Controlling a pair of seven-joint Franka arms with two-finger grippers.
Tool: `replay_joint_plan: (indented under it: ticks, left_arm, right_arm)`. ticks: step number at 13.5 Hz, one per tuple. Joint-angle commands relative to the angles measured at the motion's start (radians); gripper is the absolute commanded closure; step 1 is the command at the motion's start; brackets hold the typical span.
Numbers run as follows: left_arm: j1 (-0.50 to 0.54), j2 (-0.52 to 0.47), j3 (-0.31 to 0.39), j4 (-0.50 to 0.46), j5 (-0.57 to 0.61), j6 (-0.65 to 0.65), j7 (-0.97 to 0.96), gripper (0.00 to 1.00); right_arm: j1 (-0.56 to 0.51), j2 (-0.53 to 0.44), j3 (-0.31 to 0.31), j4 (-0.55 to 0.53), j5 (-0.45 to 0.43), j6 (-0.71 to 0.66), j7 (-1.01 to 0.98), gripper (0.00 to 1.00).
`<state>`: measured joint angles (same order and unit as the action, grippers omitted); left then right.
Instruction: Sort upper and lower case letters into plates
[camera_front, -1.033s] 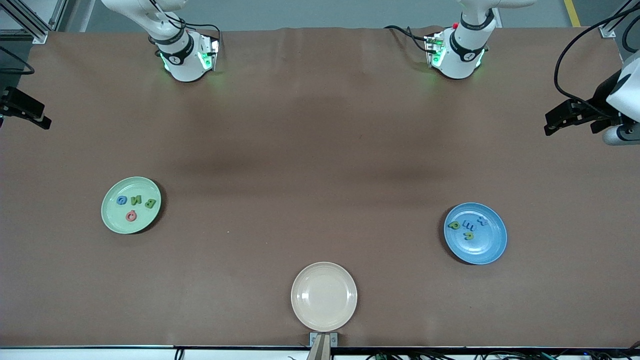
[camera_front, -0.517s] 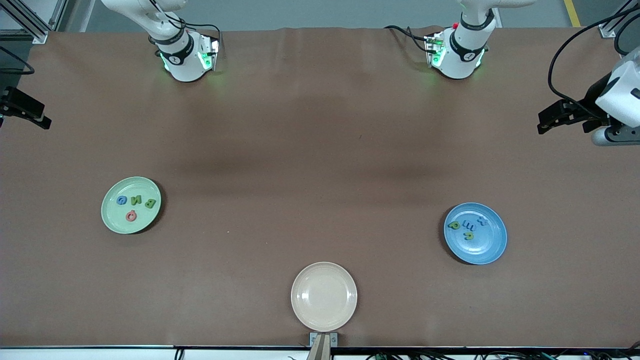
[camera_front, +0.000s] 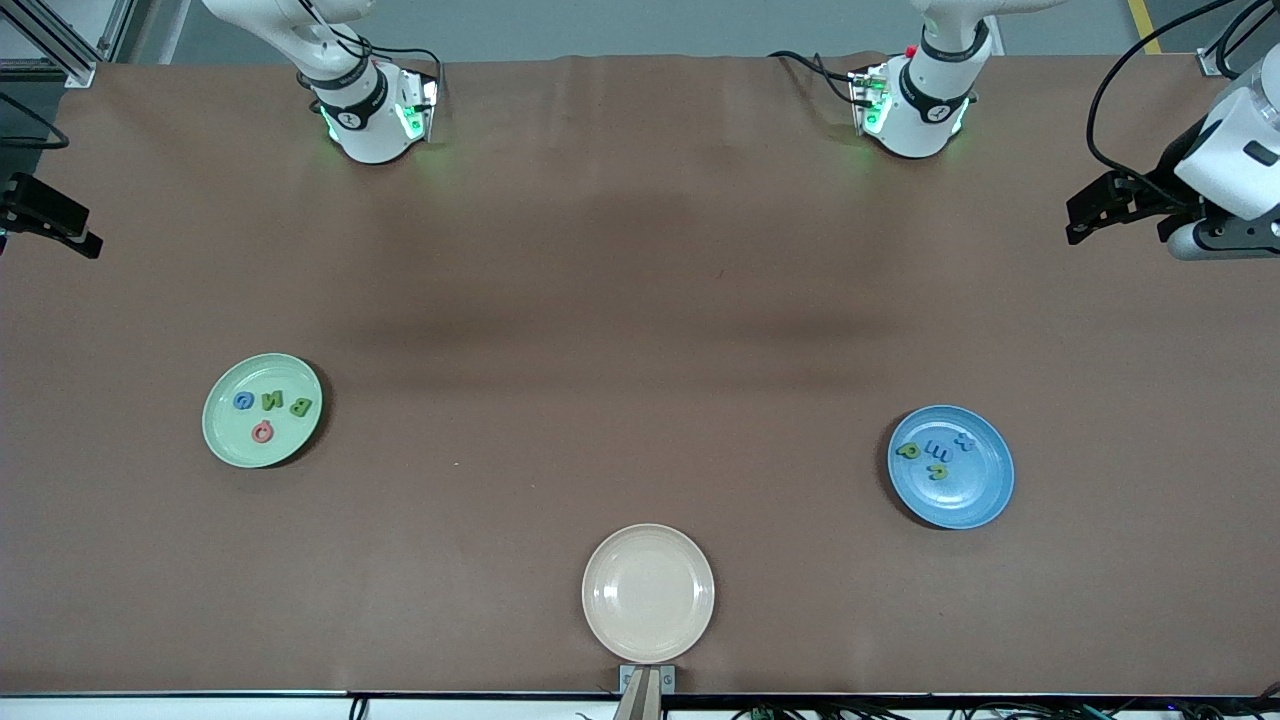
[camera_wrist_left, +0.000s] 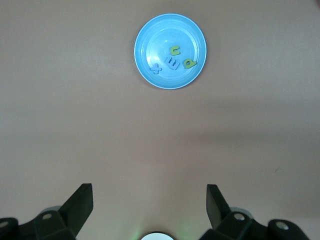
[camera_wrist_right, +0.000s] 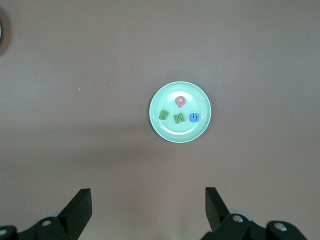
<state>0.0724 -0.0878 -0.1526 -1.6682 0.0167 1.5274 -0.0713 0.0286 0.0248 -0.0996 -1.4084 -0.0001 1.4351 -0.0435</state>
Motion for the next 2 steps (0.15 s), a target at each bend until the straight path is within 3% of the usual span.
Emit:
replay_joint_plan:
  ticks: [1, 2]
  left_arm:
    - [0.015, -0.023, -0.008, -0.018, -0.012, 0.011, 0.004, 0.00]
    - [0.015, -0.023, -0.005, -0.015, -0.012, 0.011, 0.004, 0.00]
  right_arm:
    - [-0.009, 0.009, 0.006, 0.020, 0.008, -0.015, 0.010, 0.00]
    - [-0.009, 0.009, 0.006, 0.020, 0.008, -0.015, 0.010, 0.00]
